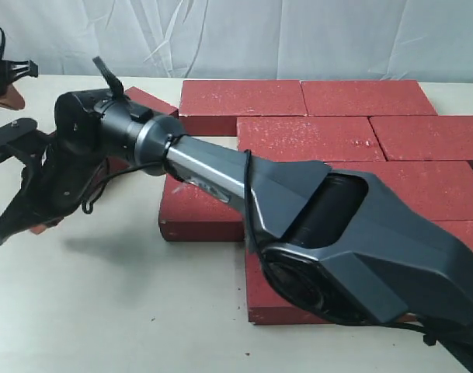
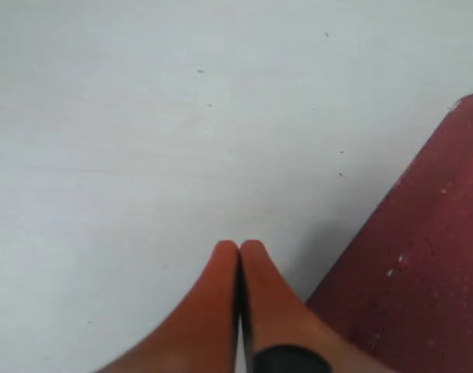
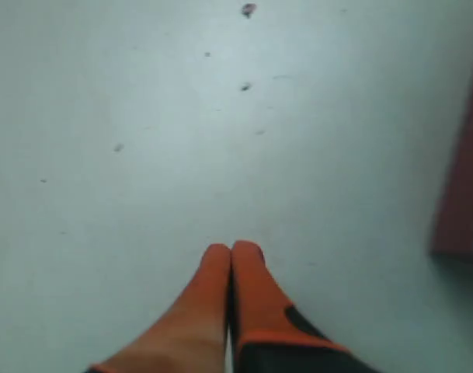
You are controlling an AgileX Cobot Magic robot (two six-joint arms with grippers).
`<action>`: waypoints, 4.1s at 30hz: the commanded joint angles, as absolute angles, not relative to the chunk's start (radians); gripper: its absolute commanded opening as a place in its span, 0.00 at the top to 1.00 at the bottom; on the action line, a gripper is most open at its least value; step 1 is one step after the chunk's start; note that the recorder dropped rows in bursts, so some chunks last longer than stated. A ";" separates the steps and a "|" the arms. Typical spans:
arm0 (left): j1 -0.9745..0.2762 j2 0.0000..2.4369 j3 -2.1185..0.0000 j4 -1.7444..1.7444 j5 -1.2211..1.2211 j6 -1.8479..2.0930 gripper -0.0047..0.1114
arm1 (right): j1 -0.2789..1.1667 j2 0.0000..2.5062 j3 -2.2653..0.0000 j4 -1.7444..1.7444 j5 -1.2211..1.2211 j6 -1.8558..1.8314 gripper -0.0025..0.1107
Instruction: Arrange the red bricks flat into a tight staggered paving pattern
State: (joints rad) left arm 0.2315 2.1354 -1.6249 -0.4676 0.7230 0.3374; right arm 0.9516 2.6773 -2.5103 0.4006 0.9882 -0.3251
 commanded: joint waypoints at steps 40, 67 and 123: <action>0.103 2.368 -1.891 -0.623 0.896 0.568 0.96 | 0.892 2.697 -2.518 0.555 0.863 -0.367 0.99; 0.266 1.968 -1.429 -0.478 0.856 0.399 0.96 | 0.607 2.608 -2.514 0.073 1.015 -0.091 0.99; 0.216 1.946 -1.117 -0.796 0.446 0.717 0.96 | 0.697 2.634 -2.514 0.073 1.164 -0.187 0.99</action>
State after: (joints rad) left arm 0.2206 1.9385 -1.1183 -0.7653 0.4080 0.7071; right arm 0.6891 2.6482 -2.5143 0.0857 1.1820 -0.1838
